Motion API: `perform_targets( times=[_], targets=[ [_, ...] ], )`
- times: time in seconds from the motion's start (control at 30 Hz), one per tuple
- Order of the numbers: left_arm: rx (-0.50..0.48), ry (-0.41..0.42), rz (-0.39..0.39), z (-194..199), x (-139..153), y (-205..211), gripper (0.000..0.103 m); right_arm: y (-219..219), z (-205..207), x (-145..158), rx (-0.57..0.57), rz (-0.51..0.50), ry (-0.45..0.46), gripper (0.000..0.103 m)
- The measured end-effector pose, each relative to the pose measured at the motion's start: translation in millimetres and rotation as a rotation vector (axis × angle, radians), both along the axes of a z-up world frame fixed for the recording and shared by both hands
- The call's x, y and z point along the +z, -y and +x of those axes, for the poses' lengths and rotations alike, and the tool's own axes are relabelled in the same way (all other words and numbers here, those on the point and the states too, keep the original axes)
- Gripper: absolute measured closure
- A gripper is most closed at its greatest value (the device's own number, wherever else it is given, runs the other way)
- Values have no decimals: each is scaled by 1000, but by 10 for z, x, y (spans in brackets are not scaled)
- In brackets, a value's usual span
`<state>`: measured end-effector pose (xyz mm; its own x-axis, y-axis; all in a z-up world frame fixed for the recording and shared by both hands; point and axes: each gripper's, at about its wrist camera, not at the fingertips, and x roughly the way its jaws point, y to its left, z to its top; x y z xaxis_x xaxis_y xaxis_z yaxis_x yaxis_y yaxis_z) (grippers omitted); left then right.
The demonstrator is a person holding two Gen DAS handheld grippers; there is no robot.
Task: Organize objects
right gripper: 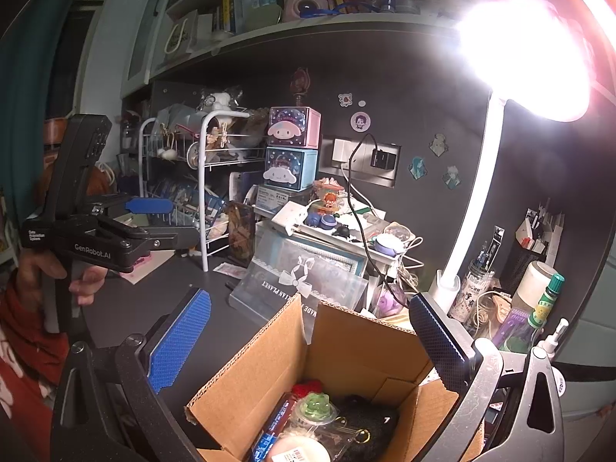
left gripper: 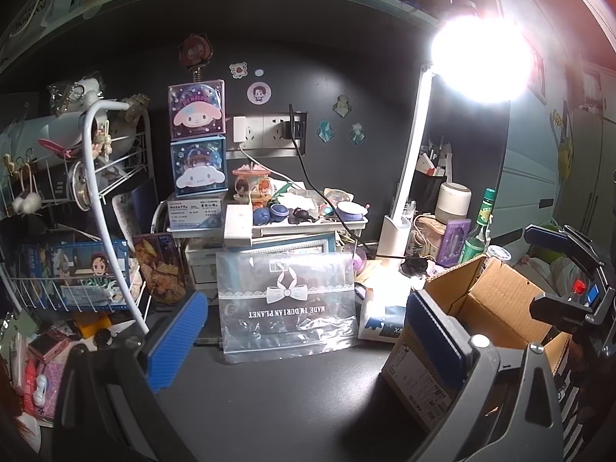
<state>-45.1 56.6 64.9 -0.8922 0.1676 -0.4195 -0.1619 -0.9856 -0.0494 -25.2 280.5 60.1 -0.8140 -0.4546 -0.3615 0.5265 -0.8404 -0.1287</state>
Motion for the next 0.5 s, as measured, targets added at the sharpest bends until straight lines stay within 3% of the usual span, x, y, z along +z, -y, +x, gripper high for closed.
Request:
perform_targets(
  times=[0.5],
  targets=[
    [0,4,7,-5,-16,-3,1,10,4,8,0,-5,4,0]
  ],
)
